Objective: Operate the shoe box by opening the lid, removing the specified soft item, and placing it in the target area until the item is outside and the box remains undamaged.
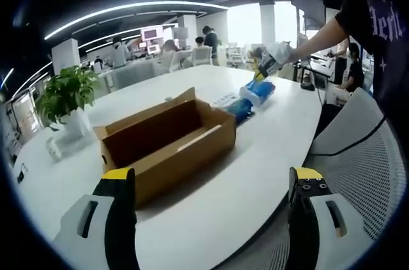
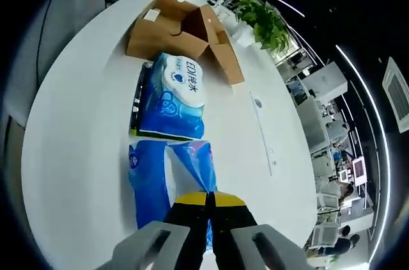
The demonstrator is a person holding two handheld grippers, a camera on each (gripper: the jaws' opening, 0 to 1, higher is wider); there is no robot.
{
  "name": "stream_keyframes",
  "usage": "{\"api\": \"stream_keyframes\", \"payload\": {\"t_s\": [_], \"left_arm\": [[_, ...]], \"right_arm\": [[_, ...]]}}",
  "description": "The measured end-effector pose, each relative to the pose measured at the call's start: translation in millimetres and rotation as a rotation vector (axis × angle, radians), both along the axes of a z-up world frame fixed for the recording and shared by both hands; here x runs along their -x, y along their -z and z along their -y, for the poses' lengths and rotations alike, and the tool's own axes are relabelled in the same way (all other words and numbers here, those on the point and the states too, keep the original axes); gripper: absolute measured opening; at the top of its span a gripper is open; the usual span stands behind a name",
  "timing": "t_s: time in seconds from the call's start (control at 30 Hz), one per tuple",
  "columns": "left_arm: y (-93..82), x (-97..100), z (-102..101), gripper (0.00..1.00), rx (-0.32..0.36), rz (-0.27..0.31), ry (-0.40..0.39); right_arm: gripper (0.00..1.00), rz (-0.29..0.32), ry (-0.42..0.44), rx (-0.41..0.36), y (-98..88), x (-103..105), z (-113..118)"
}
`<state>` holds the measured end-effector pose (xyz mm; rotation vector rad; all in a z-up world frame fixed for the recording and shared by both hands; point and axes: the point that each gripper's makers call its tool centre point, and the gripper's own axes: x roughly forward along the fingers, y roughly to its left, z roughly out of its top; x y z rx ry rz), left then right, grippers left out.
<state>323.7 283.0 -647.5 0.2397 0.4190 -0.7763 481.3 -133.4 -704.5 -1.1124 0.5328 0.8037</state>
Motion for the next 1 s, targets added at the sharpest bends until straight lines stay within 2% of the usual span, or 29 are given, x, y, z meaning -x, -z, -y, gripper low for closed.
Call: {"api": "stream_keyframes", "payload": {"t_s": [0.7, 1.0], "left_arm": [[-1.5, -1.2, -0.8, 0.99, -0.002, 0.010, -0.008], [-1.7, -1.3, -1.3, 0.99, -0.002, 0.010, -0.011]], "right_arm": [[0.00, -0.042, 0.007, 0.046, 19.0, -3.8, 4.6], [0.00, -0.052, 0.051, 0.059, 25.9, -4.9, 13.3]]}}
